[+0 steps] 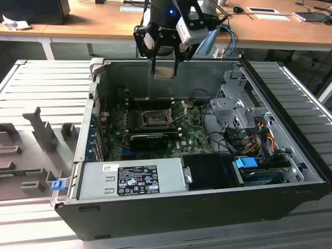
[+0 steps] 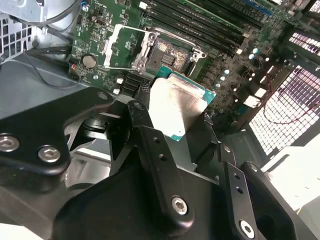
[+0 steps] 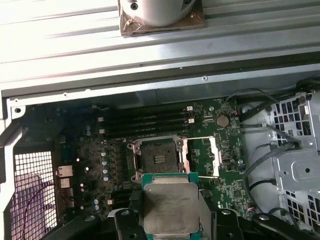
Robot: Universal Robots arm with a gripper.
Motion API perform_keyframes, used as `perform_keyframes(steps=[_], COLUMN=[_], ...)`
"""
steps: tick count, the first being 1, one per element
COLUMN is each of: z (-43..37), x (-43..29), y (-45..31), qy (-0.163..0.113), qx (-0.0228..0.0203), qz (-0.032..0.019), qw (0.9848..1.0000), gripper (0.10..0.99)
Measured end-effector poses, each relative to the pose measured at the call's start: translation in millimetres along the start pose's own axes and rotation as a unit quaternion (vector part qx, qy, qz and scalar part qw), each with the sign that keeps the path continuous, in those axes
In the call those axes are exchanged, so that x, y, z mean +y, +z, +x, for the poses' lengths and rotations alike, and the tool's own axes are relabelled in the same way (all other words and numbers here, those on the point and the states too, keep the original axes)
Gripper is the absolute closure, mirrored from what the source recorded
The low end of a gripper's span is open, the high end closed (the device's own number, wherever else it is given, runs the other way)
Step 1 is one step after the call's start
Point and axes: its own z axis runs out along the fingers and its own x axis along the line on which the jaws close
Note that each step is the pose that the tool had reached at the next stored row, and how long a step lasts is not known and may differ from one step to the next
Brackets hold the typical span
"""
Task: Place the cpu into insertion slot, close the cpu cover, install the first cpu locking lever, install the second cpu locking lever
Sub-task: 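Place the cpu into insertion slot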
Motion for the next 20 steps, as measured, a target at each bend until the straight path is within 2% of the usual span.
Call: perform_keyframes(steps=[8, 20], z=[0.0, -0.1], x=[-0.3, -0.4], y=[3.5, 4.1], qy=[0.001, 0.050], qx=[0.0017, -0.0027], qz=[0.0003, -0.0008], qw=[1.0000, 0.9987], gripper=[0.553, 0.553])
